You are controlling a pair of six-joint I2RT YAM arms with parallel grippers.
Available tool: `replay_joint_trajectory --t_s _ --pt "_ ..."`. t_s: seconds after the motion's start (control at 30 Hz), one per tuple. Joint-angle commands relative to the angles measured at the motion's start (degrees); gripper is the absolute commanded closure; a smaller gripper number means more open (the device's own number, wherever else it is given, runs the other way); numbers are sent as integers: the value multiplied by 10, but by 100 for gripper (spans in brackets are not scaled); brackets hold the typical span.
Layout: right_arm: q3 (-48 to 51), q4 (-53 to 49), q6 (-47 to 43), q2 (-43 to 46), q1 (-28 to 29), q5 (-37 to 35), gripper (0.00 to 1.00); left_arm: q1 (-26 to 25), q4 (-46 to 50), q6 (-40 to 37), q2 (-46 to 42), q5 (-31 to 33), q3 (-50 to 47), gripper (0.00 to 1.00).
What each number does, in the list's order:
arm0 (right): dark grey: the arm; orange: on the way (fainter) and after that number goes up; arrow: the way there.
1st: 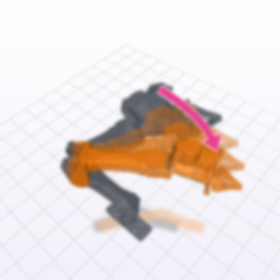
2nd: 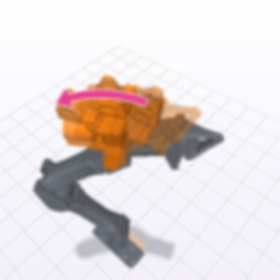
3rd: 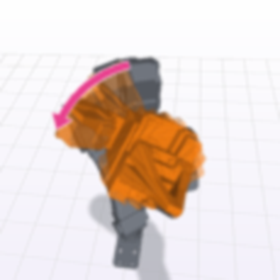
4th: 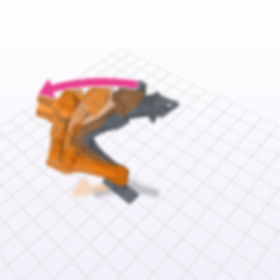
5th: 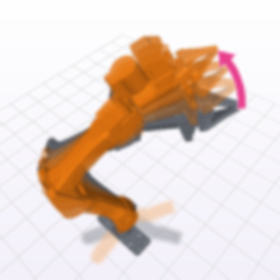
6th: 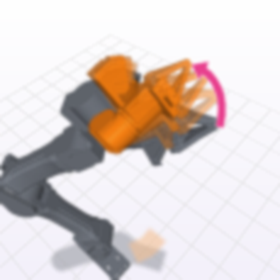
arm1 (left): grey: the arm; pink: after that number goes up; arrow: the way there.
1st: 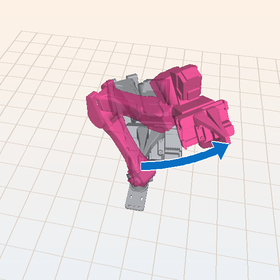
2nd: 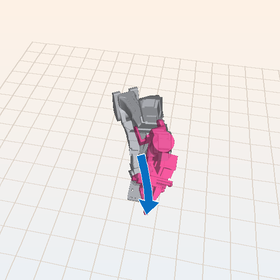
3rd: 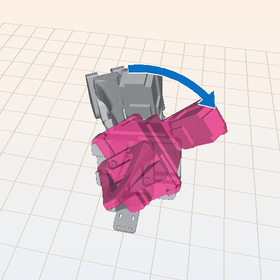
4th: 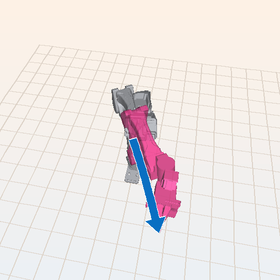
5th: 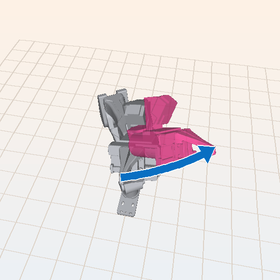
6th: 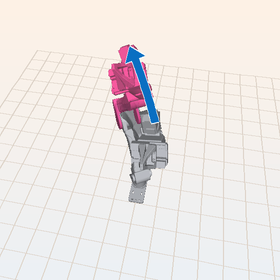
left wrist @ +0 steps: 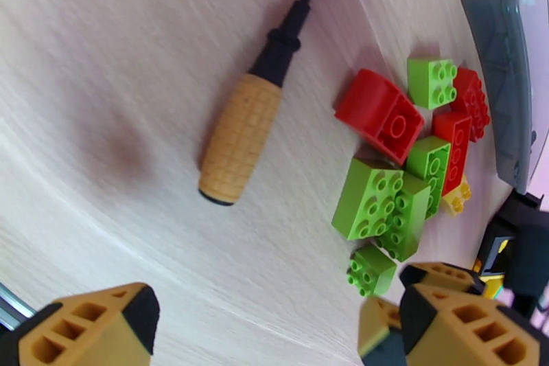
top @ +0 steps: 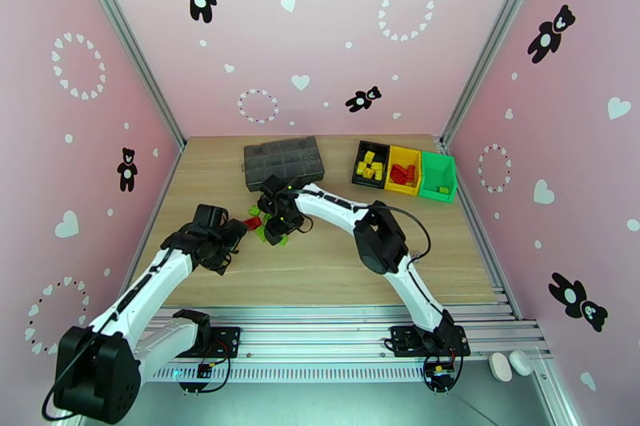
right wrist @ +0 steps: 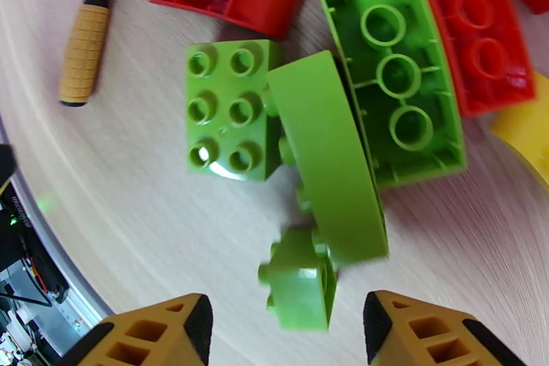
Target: Sort the legos into containers by color
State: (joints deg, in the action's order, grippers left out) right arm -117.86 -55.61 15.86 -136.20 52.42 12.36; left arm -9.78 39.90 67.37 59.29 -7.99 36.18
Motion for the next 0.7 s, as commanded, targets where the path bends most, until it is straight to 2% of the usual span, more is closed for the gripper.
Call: replay_joint_trajectory --t_s 0.0,0.2,0.4,0.53,0.67 --pt "-36 -29 -5 -31 7 -16 42 6 17 2 -14 -15 -9 2" --pt "-59 -49 7 -52 7 -47 53 6 15 1 -12 -21 -9 1" --pt "-36 -48 7 -26 7 -61 68 6 0 -2 5 -26 -3 2" --pt "16 -29 11 21 5 -73 71 0 -28 -1 38 -35 10 2" --pt "77 -4 24 71 -10 -68 74 -34 -50 -4 92 -27 54 2"
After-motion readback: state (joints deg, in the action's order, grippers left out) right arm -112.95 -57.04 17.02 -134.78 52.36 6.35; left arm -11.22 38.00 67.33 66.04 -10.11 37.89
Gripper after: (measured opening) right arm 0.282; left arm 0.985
